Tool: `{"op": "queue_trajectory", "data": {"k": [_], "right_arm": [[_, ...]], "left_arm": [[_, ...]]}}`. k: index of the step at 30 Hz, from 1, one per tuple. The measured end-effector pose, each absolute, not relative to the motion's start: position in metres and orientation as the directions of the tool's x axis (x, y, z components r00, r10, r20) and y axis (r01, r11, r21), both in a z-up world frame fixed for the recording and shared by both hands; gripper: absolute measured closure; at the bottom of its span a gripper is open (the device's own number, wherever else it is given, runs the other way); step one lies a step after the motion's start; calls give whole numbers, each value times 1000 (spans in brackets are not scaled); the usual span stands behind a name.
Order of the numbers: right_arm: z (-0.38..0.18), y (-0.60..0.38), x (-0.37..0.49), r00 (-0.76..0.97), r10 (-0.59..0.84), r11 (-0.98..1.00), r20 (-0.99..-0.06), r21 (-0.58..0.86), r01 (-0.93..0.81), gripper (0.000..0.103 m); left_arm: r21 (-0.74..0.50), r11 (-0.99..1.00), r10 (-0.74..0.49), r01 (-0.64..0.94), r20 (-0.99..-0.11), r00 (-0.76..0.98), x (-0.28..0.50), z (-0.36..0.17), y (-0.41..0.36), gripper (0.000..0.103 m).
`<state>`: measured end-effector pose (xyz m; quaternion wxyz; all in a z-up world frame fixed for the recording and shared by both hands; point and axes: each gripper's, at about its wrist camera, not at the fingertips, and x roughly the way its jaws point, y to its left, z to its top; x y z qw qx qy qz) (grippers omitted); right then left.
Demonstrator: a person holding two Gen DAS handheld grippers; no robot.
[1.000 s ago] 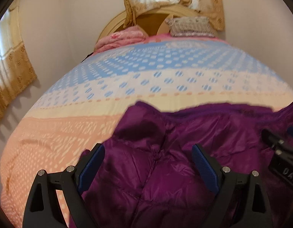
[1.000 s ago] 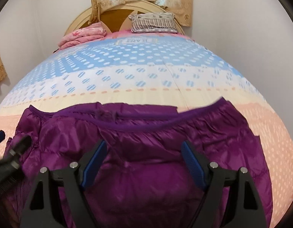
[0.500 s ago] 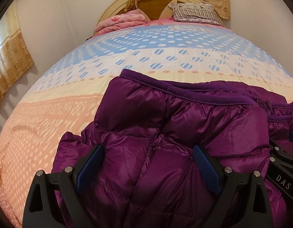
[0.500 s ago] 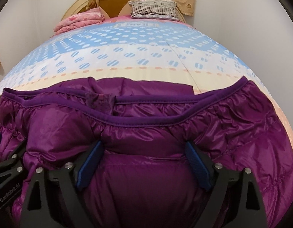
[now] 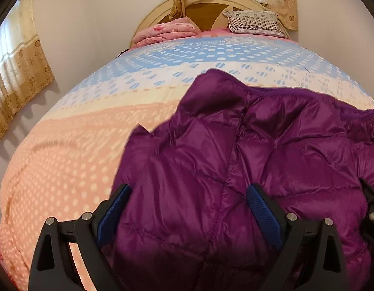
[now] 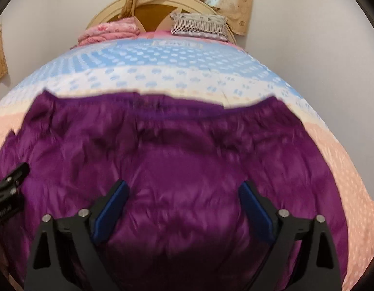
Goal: Fold large clothes
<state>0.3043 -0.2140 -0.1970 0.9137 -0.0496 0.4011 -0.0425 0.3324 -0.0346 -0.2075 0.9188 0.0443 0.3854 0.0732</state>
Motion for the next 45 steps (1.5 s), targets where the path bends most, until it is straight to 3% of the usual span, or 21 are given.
{"op": "queue_trajectory", "data": {"k": [7,11,17,22,24,26,28,30,32,45], "right_arm": [[-204,-220,314,661,-116,992,-741,-114,46,4],[-187,-220,286,679,-97,995,-728,-90,45,4],[-192,-207,227,707,-89,995,-702,-86,39,3],[-215,-202,233,713,-125,990,-689,-136,43,0],[-216,-204,236,720,-130,989,-681,-143,43,0],[-218,-202,233,730,-136,988,-669,-148,48,0],[-220,-203,227,740,-140,988,-658,-144,59,0],[-220,-201,227,739,-153,986,-656,-151,71,0],[-218,-198,224,733,-157,986,-662,-152,74,0],[-214,-163,216,735,-137,987,-664,-153,46,0]], "left_arm": [[139,984,176,-110,-699,693,323,-199,-28,7],[112,980,198,-165,-649,735,281,-174,3,7],[21,981,143,-194,-754,641,257,-202,40,7],[-35,985,86,-168,-749,657,249,-211,34,9],[-65,988,43,-138,-751,659,245,-212,33,28],[-100,988,1,-115,-750,661,243,-212,28,38],[-96,992,-17,-83,-748,664,241,-209,20,57],[-92,995,-36,-48,-743,668,237,-204,12,85],[-63,998,-30,-25,-735,677,237,-199,7,93],[-59,996,4,-63,-702,712,209,-165,54,97]]}}
